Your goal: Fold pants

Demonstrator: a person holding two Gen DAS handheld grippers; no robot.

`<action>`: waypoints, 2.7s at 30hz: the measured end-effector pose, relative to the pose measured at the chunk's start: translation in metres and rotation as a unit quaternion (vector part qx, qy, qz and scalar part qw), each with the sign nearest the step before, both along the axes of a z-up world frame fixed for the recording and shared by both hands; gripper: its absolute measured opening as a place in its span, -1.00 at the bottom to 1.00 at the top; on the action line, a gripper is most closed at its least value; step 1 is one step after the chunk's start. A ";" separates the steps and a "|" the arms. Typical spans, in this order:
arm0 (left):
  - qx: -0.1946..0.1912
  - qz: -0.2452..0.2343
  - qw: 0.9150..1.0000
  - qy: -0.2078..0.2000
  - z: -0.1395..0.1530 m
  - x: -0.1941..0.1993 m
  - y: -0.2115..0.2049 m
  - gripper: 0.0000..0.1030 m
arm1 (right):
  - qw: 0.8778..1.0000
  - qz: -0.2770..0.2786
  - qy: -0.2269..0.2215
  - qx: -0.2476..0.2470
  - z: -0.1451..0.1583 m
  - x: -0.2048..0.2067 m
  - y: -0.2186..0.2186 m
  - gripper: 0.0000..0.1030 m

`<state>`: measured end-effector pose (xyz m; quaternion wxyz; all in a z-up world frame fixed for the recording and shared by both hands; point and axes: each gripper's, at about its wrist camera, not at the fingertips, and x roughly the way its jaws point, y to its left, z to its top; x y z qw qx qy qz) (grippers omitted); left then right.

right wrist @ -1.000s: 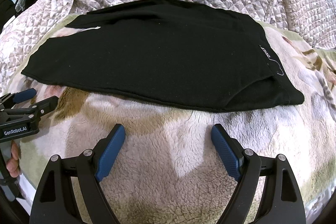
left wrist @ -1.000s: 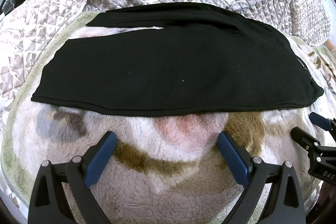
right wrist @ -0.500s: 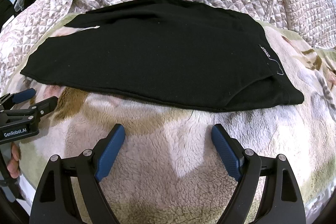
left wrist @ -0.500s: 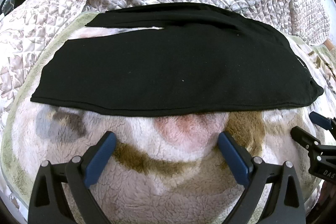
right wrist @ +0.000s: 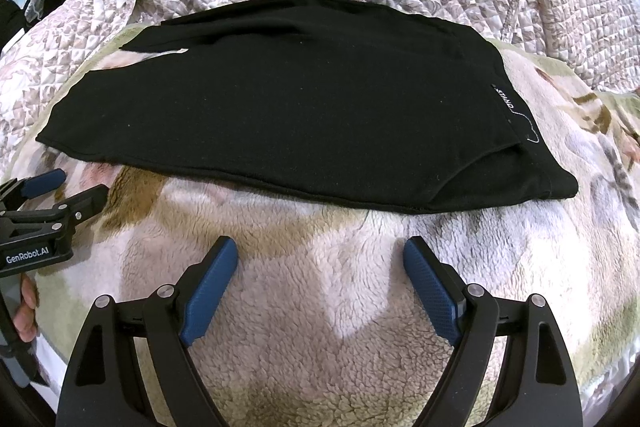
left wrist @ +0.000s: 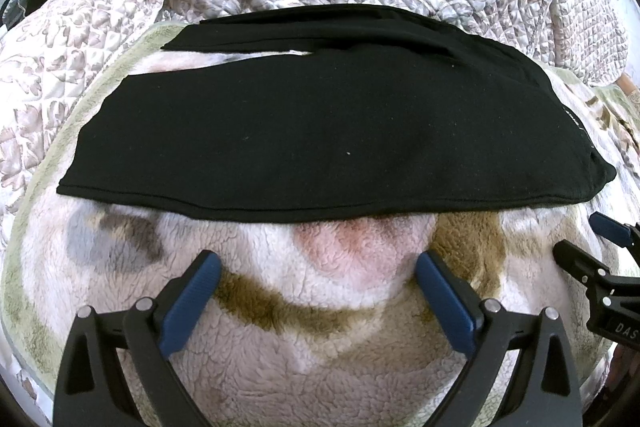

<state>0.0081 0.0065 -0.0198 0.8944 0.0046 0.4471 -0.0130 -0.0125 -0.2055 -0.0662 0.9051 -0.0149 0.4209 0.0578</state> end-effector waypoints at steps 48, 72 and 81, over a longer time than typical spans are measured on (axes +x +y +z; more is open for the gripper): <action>-0.004 0.000 1.000 -0.003 -0.001 0.000 -0.001 0.95 | 1.000 -0.004 -0.003 -0.010 0.000 -0.001 0.004 0.71; -0.005 0.000 1.000 -0.001 -0.003 0.000 0.001 0.97 | 1.000 -0.004 -0.002 -0.011 0.001 0.000 0.005 0.72; -0.005 0.000 1.000 -0.001 -0.004 0.000 0.002 0.97 | 1.000 -0.003 -0.002 -0.010 0.001 0.000 0.005 0.73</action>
